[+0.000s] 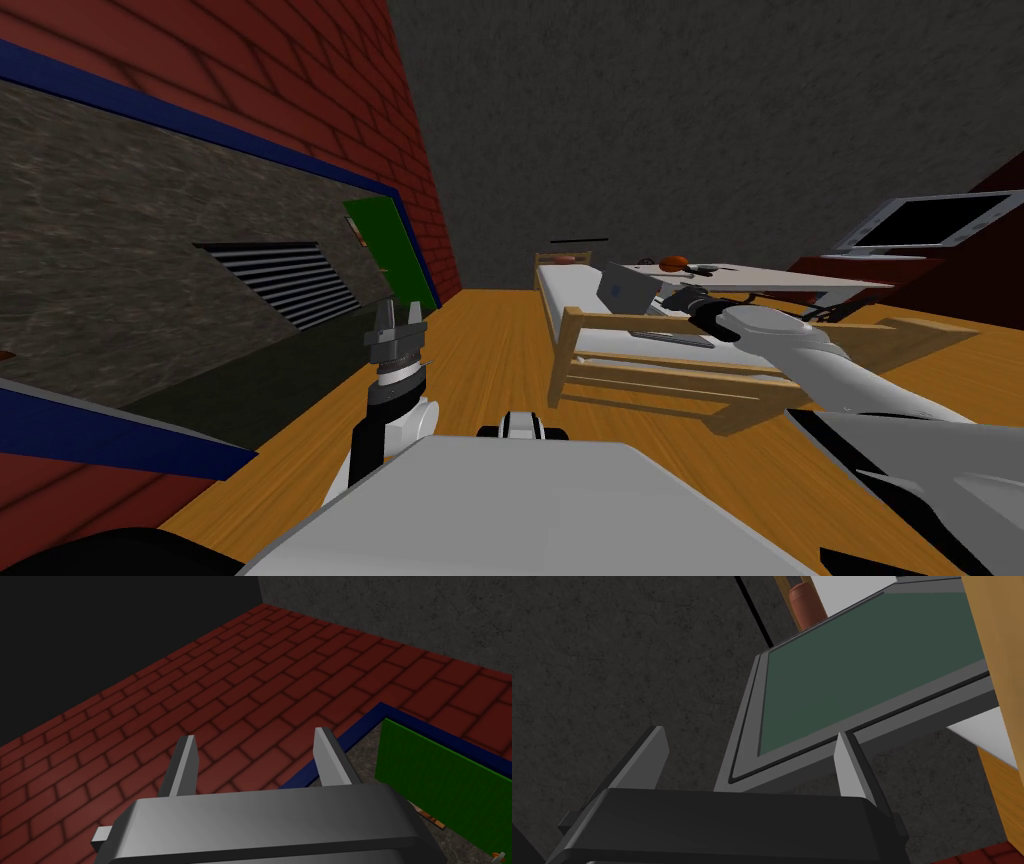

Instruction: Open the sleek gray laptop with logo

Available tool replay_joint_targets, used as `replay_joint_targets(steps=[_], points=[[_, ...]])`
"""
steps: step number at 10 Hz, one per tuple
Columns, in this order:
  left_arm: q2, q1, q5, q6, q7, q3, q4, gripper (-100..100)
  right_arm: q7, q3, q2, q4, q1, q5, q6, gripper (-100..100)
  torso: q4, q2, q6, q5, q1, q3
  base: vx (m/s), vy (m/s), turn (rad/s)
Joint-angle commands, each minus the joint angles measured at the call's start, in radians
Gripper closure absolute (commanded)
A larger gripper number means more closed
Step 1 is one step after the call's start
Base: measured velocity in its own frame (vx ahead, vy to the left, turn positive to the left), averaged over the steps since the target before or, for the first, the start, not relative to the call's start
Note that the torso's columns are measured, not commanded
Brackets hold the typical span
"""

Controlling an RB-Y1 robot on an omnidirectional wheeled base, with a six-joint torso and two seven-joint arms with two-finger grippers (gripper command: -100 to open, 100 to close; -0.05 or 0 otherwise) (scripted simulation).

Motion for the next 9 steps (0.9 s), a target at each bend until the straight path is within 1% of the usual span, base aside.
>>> replay_joint_targets(steps=[1,2,3,4,5,7,8,9], points=[[0.0,0.0,0.0,0.0,0.0,0.0,0.0,0,0.011,0.012,0.005,0.051,-0.081,0.003,-0.009,-100,0.0,-0.001,0.0,0.0,0.0,0.0,-0.009,-0.004,0.004],[0.0,0.0,0.0,0.0,0.0,0.0,0.0,0,0.011,0.012,0.005,0.051,-0.108,0.003,-0.009,-100,0.0,-0.002,0.0,0.0,0.0,-0.001,0.0,0.0,0.0],[0.0,0.0,0.0,0.0,0.0,0.0,0.0,0,0.038,0.068,0.022,0.096,-0.138,0.034,-0.042,-100,0.0,-0.002,-0.001,0.001,0.001,-0.001,-0.039,-0.006,-0.059],[0.0,0.0,0.0,0.0,0.0,0.0,0.0,0,0.038,0.076,0.022,0.128,-0.171,0.034,-0.042,-100,0.0,0.0,0.0,0.0,0.0,0.0,-0.058,-0.002,-0.025],[0.0,0.0,0.0,0.0,0.0,0.0,0.0,0,0.038,0.076,0.022,0.15,-0.203,0.034,-0.042,-100,0.001,0.002,0.0,0.001,0.001,0.001,-0.032,0.004,0.006],[0.0,0.0,0.0,0.0,0.0,0.0,0.0,0,0.038,0.076,0.022,0.15,-0.249,0.034,-0.042,-100,0.0,-0.001,0.0,0.001,0.001,-0.001,-0.004,0.002,0.001],[0.0,0.0,0.0,0.0,0.0,0.0,0.0,0,0.038,0.076,0.022,0.15,-0.257,0.034,-0.042,-100,-0.001,-0.002,0.0,0.0,0.0,-0.001,0.0,0.0,0.0],[0.0,0.0,0.0,0.0,0.0,0.0,0.0,0,0.038,0.076,0.022,0.15,-0.257,0.034,-0.042,-100,0.0,-0.002,0.0,0.0,0.0,-0.001,0.0,0.0,0.0]])
